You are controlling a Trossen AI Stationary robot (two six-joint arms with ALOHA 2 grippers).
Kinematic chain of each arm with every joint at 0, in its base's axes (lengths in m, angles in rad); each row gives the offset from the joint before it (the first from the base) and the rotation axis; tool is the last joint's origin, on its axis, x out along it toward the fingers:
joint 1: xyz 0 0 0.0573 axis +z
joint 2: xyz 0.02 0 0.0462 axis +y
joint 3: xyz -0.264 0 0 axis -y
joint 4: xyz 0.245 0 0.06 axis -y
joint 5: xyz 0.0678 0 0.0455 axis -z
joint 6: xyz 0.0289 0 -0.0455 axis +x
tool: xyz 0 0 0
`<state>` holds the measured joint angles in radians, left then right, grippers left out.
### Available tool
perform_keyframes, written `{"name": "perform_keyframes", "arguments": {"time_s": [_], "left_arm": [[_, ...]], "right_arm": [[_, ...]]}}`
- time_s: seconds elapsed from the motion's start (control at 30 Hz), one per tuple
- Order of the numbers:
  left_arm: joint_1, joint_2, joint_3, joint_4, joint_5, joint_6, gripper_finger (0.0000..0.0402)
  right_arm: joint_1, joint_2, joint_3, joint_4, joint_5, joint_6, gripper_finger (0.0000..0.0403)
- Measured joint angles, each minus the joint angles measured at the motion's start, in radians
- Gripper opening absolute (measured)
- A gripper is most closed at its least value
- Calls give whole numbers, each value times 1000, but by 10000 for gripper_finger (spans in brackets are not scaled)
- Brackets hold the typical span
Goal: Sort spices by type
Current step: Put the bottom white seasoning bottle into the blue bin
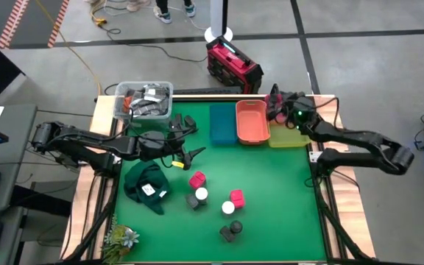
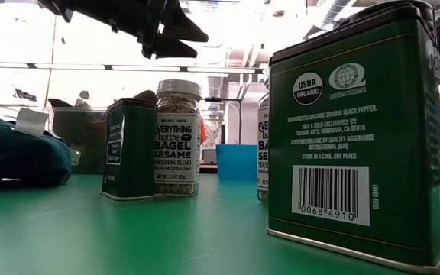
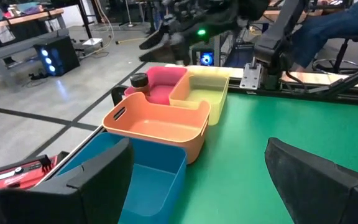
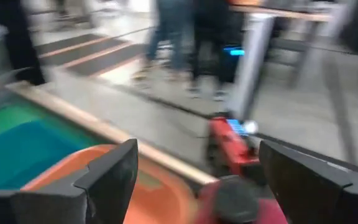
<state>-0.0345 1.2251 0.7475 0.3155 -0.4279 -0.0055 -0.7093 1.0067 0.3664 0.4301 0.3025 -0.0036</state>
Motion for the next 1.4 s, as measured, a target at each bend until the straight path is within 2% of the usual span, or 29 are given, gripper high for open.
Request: {"name": "perform_keyframes", "arguments": {"time_s": [0.07, 0.23, 0.3, 0.37, 0.5, 0.67, 0.93, 1.17, 1.27, 1.4], "left_arm": [[0, 0, 0, -9, 4, 0, 348], [0, 0, 0, -31, 29, -6, 348], [0, 0, 0, -41, 47, -13, 348], [0, 0, 0, -42, 53, -17, 348], [0, 0, 0, -44, 53, -24, 348], [0, 0, 0, -52, 79, -33, 348], [0, 0, 0, -37, 84, -41, 348], [0, 0, 0, -42, 86, -41, 348], [0, 0, 0, -42, 85, -42, 348], [0, 0, 0, -45, 81, -52, 348]], "right_arm": [[66, -49, 0, -53, -75, -23, 354], [290, -143, 0, -131, -342, -68, 337], [406, -157, 1, -153, -375, -73, 329], [529, -156, 1, -199, -357, -73, 322], [742, -128, 37, -337, -210, -25, 314], [936, -57, 115, -369, -117, 37, 313], [1066, 146, 275, -389, -79, 37, 312], [1123, 349, 495, -567, -82, 46, 312], [1123, 433, 579, -630, -96, 47, 312], [1122, 516, 671, -677, -168, 48, 315]]}}
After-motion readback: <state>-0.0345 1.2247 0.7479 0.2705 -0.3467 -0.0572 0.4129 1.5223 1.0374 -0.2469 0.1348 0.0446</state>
